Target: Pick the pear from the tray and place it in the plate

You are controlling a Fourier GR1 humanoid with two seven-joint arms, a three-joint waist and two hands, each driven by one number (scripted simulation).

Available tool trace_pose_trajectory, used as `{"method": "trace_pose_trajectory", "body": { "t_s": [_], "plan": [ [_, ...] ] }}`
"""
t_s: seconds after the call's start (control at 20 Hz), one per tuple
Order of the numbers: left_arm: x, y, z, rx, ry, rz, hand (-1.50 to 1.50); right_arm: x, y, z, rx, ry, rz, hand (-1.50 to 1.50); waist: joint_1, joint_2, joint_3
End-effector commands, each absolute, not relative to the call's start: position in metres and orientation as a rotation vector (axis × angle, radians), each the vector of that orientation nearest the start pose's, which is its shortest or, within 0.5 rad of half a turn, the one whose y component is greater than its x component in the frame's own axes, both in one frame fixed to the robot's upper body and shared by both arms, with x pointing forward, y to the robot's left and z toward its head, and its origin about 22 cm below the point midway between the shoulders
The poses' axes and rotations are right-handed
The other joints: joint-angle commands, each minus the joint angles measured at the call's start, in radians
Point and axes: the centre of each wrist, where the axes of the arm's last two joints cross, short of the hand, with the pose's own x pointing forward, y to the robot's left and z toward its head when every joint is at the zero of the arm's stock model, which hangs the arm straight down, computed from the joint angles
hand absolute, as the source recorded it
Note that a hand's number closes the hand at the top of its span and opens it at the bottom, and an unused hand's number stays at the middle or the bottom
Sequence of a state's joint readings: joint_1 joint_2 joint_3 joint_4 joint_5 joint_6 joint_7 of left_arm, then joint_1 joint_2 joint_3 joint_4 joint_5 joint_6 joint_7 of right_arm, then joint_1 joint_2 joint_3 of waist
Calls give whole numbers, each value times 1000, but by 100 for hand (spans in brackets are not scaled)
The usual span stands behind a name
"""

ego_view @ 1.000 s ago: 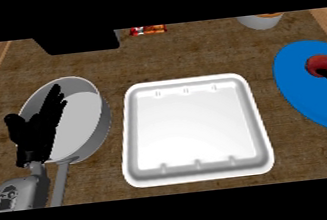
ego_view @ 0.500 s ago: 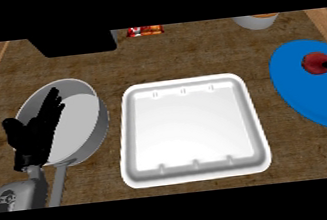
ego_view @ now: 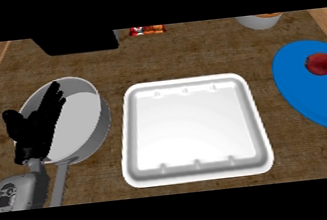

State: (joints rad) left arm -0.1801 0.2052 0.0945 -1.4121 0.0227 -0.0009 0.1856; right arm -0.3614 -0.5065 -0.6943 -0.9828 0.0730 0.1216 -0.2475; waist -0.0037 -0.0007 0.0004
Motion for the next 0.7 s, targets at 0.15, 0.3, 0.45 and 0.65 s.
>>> {"method": "trace_pose_trajectory", "body": {
  "t_s": [0.15,0.3,0.45,0.65],
  "plan": [
    [278,303,26,167,-1425,-94,0,244,-505,53,-693,-1672,-175,-150,4,1,0],
    [284,282,12,150,-1404,-88,0,240,-532,59,-715,-1677,-211,-150,6,2,0],
    [293,303,36,170,-1420,-66,0,223,-545,60,-735,-1645,-213,-150,3,2,0],
    [286,277,7,176,-1410,-82,0,217,-555,53,-737,-1629,-173,-150,5,2,0]
  ]
}}
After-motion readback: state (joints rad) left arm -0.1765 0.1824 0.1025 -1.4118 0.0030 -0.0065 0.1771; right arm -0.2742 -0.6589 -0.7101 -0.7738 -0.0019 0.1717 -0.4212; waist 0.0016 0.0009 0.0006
